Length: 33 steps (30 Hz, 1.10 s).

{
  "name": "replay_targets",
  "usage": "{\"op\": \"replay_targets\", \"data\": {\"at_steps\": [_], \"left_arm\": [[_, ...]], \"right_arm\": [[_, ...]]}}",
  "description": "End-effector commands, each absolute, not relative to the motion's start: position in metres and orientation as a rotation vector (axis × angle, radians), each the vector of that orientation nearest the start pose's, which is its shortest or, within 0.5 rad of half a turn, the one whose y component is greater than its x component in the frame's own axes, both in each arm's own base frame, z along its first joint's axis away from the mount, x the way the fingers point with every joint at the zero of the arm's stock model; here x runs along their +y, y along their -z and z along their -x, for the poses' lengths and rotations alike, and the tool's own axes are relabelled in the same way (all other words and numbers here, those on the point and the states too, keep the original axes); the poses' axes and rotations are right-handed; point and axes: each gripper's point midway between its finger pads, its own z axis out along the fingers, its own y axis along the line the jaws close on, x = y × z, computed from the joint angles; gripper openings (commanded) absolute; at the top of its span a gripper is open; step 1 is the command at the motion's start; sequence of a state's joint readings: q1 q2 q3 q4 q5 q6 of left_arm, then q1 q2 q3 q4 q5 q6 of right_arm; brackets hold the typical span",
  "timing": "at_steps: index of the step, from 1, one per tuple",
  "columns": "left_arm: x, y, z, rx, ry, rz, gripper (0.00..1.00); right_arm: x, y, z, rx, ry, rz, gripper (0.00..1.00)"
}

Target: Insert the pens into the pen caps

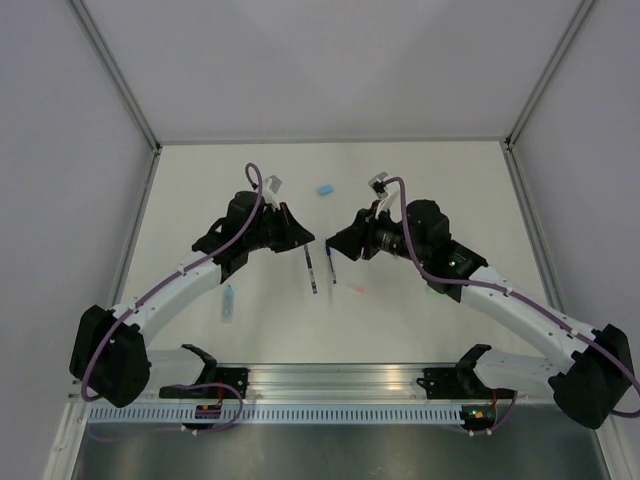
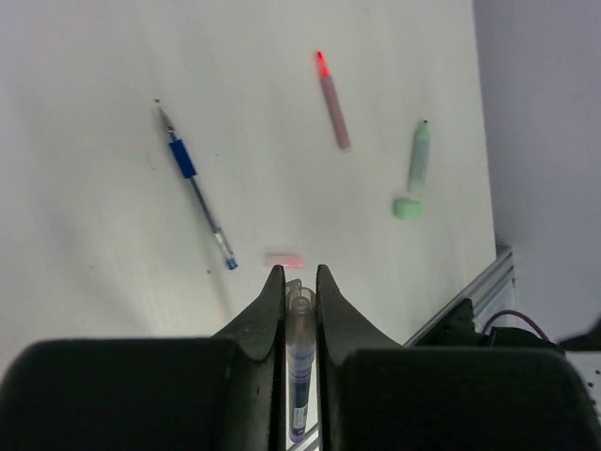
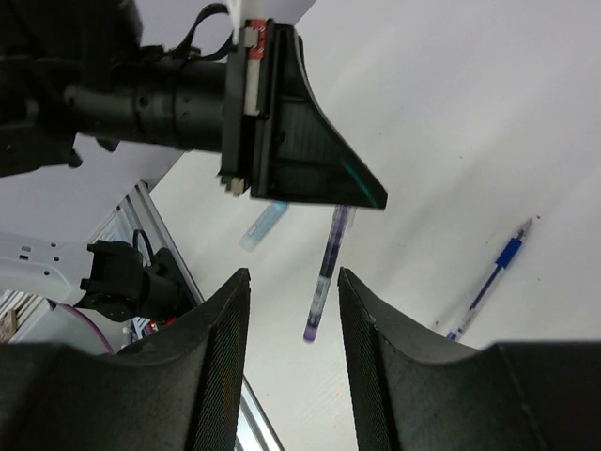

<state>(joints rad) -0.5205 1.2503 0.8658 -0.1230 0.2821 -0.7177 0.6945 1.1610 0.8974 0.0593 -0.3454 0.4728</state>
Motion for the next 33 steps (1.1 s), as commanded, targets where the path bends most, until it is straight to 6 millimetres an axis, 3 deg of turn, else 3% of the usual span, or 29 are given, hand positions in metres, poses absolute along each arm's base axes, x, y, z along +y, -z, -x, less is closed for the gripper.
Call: {"op": "replay_targets", "data": {"at_steps": [1,2,8,13,17,18,23,27,33], "left_arm": [[-0.238,-0.173,-0.321,2.264,0.885,0.016,0.02],[-0.235,-0.167,-0.329,2.273,0.848,0.008,0.02],[-0.224,-0.122,-0.381,2.380,0.599,0.014,0.02],[-0.221,-0.102,-0.403,2.424,0.488,0.014,0.02],[-0.209,-0.085,-0.413,2.466,0.357,0.030,0.02],[-0.208,-0.074,-0.414,2.496,0.335,0.026,0.02],[-0.207,-0.056,-0.420,2.551,0.279,0.016,0.02],[-0.203,-0.048,-0.423,2.564,0.230,0.017,0.13],[-0.204,-0.039,-0.423,2.587,0.227,0.018,0.22]], "right_arm": [[0.281,-0.268,-0.239,1.850,-1.057,0.387,0.48],[0.274,-0.259,-0.238,1.860,-1.033,0.366,0.48],[0.254,-0.277,-0.231,1.788,-1.018,0.278,0.49],[0.248,-0.265,-0.233,1.822,-0.970,0.274,0.49],[0.247,-0.264,-0.233,1.829,-0.957,0.277,0.49],[0.247,-0.266,-0.233,1.825,-0.961,0.277,0.49],[0.245,-0.266,-0.231,1.820,-0.960,0.277,0.49],[0.245,-0.263,-0.233,1.827,-0.949,0.274,0.49],[0.242,-0.260,-0.238,1.840,-0.909,0.265,0.49]]}}
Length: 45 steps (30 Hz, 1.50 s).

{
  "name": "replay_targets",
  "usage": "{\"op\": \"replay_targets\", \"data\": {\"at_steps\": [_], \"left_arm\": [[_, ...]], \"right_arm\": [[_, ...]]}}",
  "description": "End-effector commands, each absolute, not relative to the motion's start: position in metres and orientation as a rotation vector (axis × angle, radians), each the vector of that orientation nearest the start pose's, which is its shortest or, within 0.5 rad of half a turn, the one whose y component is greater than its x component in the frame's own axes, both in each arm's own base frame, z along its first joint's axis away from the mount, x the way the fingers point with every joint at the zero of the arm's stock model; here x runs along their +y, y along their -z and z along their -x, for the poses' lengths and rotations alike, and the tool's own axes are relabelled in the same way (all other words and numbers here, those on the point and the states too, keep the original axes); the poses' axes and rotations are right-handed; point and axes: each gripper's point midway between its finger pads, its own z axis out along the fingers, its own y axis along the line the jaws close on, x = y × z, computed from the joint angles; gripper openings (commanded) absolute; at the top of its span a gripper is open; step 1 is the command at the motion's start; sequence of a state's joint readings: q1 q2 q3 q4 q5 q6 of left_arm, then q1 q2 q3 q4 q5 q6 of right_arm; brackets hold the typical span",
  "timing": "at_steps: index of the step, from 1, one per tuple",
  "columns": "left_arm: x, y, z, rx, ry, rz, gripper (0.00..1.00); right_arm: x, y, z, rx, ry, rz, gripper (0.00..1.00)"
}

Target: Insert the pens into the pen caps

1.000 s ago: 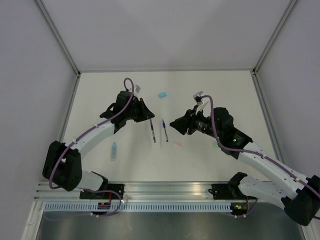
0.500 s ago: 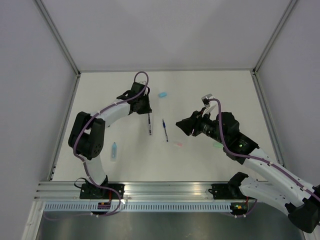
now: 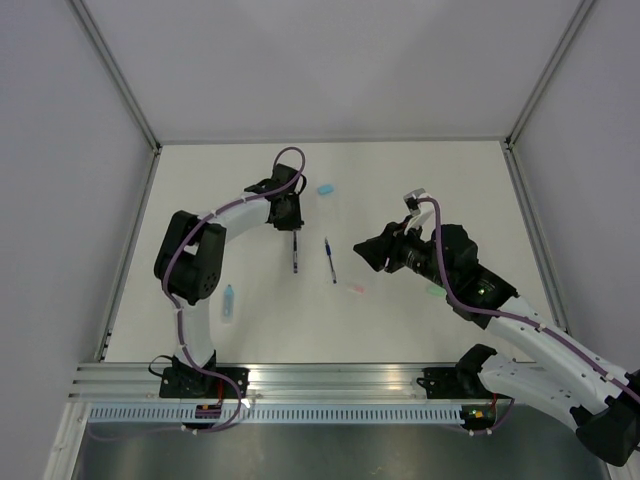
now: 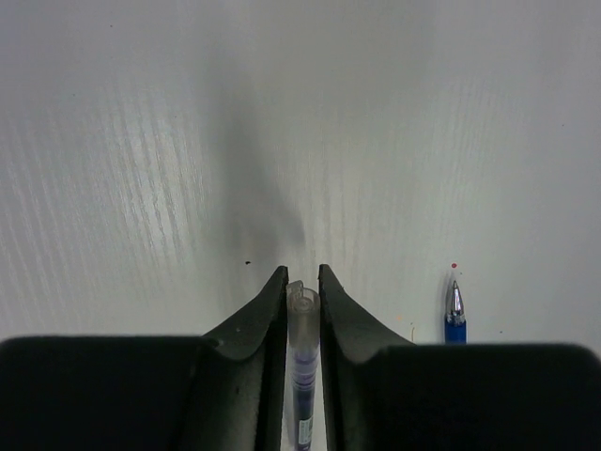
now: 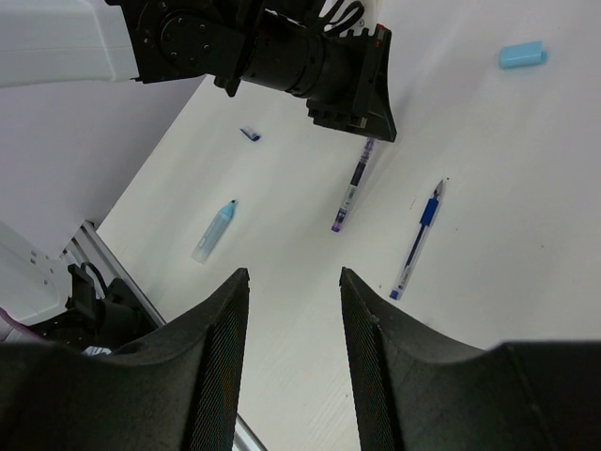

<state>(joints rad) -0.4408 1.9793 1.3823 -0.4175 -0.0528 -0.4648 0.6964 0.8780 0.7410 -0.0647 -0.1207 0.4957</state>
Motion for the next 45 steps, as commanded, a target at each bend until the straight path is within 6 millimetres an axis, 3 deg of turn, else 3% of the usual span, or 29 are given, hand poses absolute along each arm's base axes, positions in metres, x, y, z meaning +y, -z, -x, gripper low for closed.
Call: {"op": "replay_targets", "data": {"at_steps": [1,3,11,15,16,17,18,19,20,22,23,24,25,26,27,28,29,33,34,36,37,45], "left_arm": [[-0.203,-0.037,-0.422,2.593,0.222,0.018,0.25],[-0.203,-0.038,-0.423,2.589,0.218,0.022,0.31],[-0.202,-0.058,-0.416,2.574,0.247,0.036,0.36],[-0.206,-0.096,-0.404,2.514,0.347,0.029,0.43],[-0.204,-0.114,-0.396,2.482,0.385,0.025,0.44],[-0.206,-0.122,-0.390,2.468,0.423,0.017,0.46],[-0.208,-0.132,-0.387,2.433,0.467,0.013,0.50],[-0.208,-0.126,-0.373,2.446,0.512,0.001,0.52],[-0.207,-0.147,-0.366,2.388,0.555,0.004,0.56],[-0.207,-0.143,-0.347,2.366,0.625,0.022,0.64],[-0.207,-0.160,-0.340,2.306,0.667,0.025,0.68],[-0.205,-0.150,-0.330,2.306,0.693,0.046,0.75],[-0.203,-0.151,-0.324,2.290,0.711,0.060,0.78],[-0.202,-0.163,-0.318,2.241,0.741,0.068,0.81],[-0.201,-0.154,-0.308,2.251,0.766,0.084,0.91],[-0.200,-0.158,-0.306,2.231,0.781,0.090,0.96],[-0.199,-0.162,-0.302,2.219,0.790,0.089,1.00],[-0.189,-0.182,-0.287,2.125,0.799,0.076,1.00],[-0.181,-0.184,-0.289,2.092,0.761,0.103,1.00],[-0.172,-0.188,-0.289,2.027,0.741,0.140,1.00],[-0.168,-0.199,-0.286,1.980,0.739,0.141,1.00],[-0.148,-0.216,-0.275,1.848,0.721,0.190,1.00]], "right_arm": [[0.241,-0.259,-0.238,1.843,-0.901,0.267,0.49],[0.241,-0.256,-0.239,1.850,-0.892,0.264,0.49],[0.244,-0.243,-0.243,1.887,-0.868,0.292,0.49],[0.249,-0.218,-0.253,1.968,-0.824,0.292,0.49],[0.252,-0.216,-0.257,1.978,-0.817,0.290,0.49],[0.256,-0.200,-0.263,2.033,-0.791,0.293,0.48],[0.256,-0.196,-0.268,2.054,-0.763,0.286,0.48],[0.259,-0.197,-0.274,2.073,-0.746,0.282,0.48],[0.262,-0.180,-0.279,2.129,-0.716,0.283,0.47],[0.270,-0.165,-0.290,2.190,-0.681,0.277,0.47],[0.273,-0.159,-0.293,2.215,-0.677,0.278,0.47],[0.275,-0.152,-0.295,2.243,-0.669,0.270,0.46],[0.279,-0.151,-0.300,2.250,-0.667,0.265,0.46],[0.282,-0.133,-0.302,2.296,-0.643,0.269,0.46],[0.283,-0.126,-0.305,2.316,-0.626,0.266,0.46],[0.285,-0.124,-0.310,2.329,-0.613,0.262,0.45],[0.287,-0.108,-0.312,2.372,-0.590,0.264,0.45],[0.300,-0.092,-0.321,2.430,-0.533,0.271,0.43],[0.307,-0.096,-0.323,2.436,-0.541,0.283,0.42],[0.319,-0.086,-0.319,2.461,-0.502,0.320,0.41],[0.323,-0.084,-0.320,2.476,-0.466,0.328,0.41],[0.307,-0.056,-0.322,2.539,-0.201,0.329,0.41]]}}
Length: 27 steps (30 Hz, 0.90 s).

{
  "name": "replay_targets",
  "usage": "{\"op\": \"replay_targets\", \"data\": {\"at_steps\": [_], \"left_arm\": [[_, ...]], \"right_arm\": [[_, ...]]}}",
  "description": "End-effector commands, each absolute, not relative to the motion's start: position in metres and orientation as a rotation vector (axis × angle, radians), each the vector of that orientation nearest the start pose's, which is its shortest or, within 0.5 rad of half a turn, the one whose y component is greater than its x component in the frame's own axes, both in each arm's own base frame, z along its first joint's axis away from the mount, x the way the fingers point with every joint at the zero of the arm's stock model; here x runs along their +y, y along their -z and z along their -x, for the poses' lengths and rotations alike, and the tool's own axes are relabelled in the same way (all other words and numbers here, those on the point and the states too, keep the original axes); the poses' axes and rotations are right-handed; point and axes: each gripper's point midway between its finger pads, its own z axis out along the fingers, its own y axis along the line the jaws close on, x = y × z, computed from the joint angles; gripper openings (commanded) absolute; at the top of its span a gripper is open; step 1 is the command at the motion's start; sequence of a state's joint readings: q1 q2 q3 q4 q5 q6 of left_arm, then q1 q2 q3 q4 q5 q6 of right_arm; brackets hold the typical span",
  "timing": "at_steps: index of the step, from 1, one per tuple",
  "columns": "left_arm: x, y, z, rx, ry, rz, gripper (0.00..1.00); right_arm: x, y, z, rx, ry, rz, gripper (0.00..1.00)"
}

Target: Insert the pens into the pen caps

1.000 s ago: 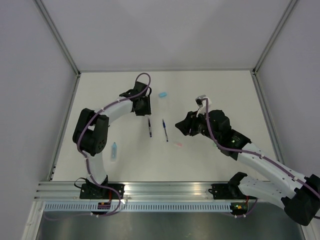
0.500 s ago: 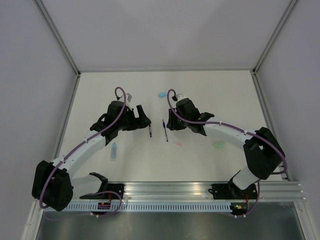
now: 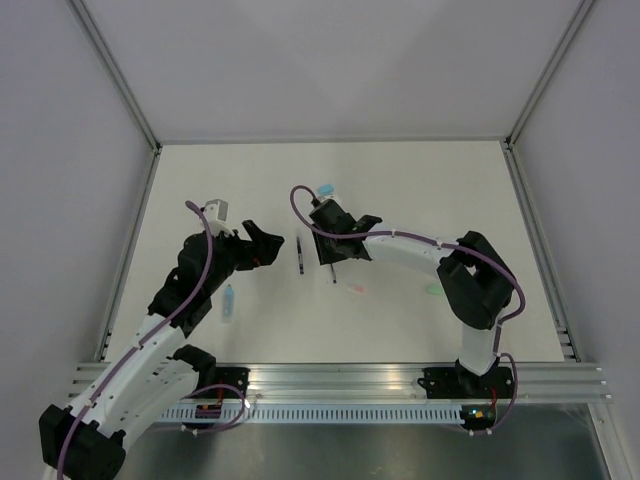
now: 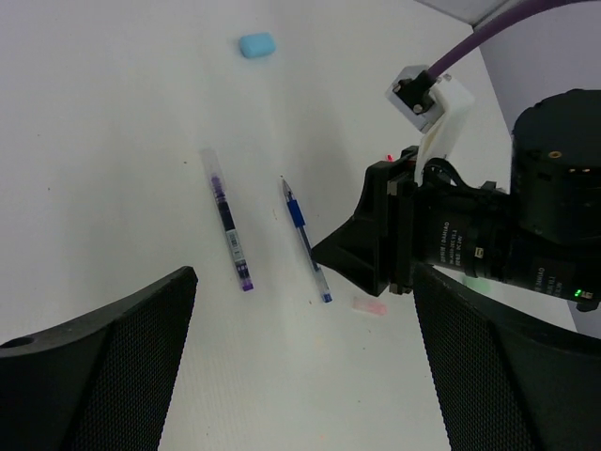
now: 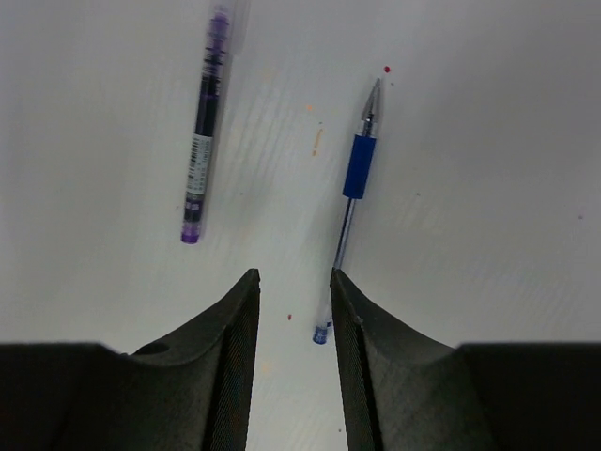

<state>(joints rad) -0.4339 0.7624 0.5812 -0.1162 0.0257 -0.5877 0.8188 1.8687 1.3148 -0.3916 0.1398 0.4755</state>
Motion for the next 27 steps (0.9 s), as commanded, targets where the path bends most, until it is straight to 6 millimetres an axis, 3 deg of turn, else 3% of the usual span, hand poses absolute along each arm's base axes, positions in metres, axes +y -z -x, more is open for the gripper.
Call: {"op": "replay_targets", "data": {"at_steps": [1,8,14,23,27], "left_arm": [[-0.149,-0.218,-0.274,1.844,0.727,0.189,1.00],[-0.147,-0.219,-0.274,1.839,0.725,0.199,1.00],[-0.145,-0.217,-0.273,1.825,0.725,0.209,1.00],[-0.141,-0.212,-0.274,1.841,0.698,0.241,1.00],[-0.139,-0.207,-0.276,1.853,0.682,0.253,1.00]], "right_arm": [[0.307,-0.051,-0.322,2.549,-0.189,0.335,0.41],[0.312,-0.031,-0.311,2.602,-0.164,0.394,0.40],[0.309,-0.018,-0.301,2.642,-0.126,0.412,0.32],[0.304,-0.010,-0.296,2.700,-0.051,0.436,0.23],[0.302,-0.009,-0.295,2.709,-0.031,0.445,0.14]]}}
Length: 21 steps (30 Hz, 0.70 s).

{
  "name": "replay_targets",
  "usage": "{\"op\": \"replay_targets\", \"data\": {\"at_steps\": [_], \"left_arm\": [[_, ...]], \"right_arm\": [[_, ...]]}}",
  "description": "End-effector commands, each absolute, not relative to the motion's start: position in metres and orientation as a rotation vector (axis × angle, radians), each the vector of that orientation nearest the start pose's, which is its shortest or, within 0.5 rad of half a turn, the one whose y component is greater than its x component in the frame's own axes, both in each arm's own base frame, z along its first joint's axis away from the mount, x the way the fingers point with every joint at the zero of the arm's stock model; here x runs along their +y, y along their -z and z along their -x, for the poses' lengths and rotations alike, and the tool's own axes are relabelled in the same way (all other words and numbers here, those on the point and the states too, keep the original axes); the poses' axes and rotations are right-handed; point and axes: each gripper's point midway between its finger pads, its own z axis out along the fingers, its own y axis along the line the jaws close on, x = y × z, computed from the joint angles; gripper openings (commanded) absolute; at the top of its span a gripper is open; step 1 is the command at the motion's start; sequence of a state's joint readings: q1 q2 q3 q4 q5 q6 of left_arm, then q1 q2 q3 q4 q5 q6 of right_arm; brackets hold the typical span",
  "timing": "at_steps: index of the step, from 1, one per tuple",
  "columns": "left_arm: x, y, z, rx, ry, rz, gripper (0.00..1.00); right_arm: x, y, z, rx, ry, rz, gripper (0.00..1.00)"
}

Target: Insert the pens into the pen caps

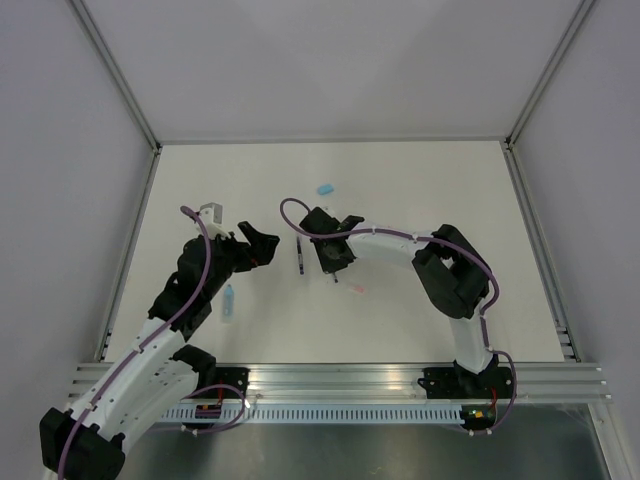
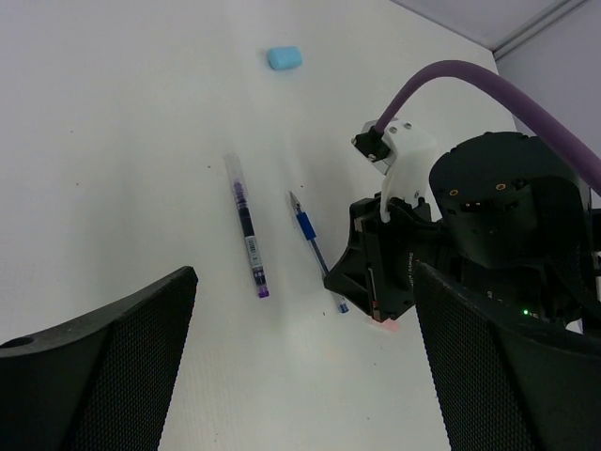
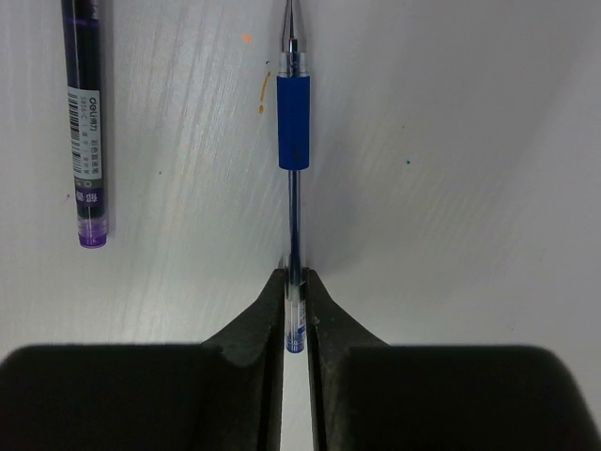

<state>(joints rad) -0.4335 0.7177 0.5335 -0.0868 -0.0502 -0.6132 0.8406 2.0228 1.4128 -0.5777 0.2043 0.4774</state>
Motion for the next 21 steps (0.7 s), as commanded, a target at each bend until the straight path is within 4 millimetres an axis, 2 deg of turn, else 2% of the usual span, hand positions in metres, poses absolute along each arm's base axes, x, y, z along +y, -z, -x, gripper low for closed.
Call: {"op": "replay_targets", "data": {"at_steps": [1,3,5,6,10,14,18,21], "left_arm": [[-0.140,-0.206,-0.277,1.857,0.685,0.252,1.00],[-0.146,-0.201,-0.276,1.879,0.717,0.252,0.99],[-0.152,-0.196,-0.276,1.906,0.749,0.260,0.99],[-0.161,-0.192,-0.272,1.939,0.813,0.261,0.99],[-0.184,-0.189,-0.266,1.973,0.973,0.251,0.97],[-0.191,-0.181,-0.264,1.997,1.035,0.280,0.94],[-0.198,-0.181,-0.269,2.002,1.077,0.297,0.94],[-0.206,-0.183,-0.274,2.003,1.113,0.284,0.93]], "right_arm": [[0.301,-0.008,-0.294,2.712,-0.027,0.449,0.11],[0.302,-0.012,-0.296,2.703,-0.036,0.447,0.05],[0.302,-0.017,-0.299,2.685,-0.042,0.433,0.02],[0.303,-0.020,-0.301,2.673,-0.055,0.424,0.00],[0.306,-0.049,-0.312,2.600,-0.135,0.376,0.00],[0.311,-0.078,-0.321,2.508,-0.210,0.348,0.00],[0.310,-0.105,-0.322,2.432,-0.289,0.315,0.00],[0.316,-0.119,-0.315,2.387,-0.401,0.336,0.00]]}}
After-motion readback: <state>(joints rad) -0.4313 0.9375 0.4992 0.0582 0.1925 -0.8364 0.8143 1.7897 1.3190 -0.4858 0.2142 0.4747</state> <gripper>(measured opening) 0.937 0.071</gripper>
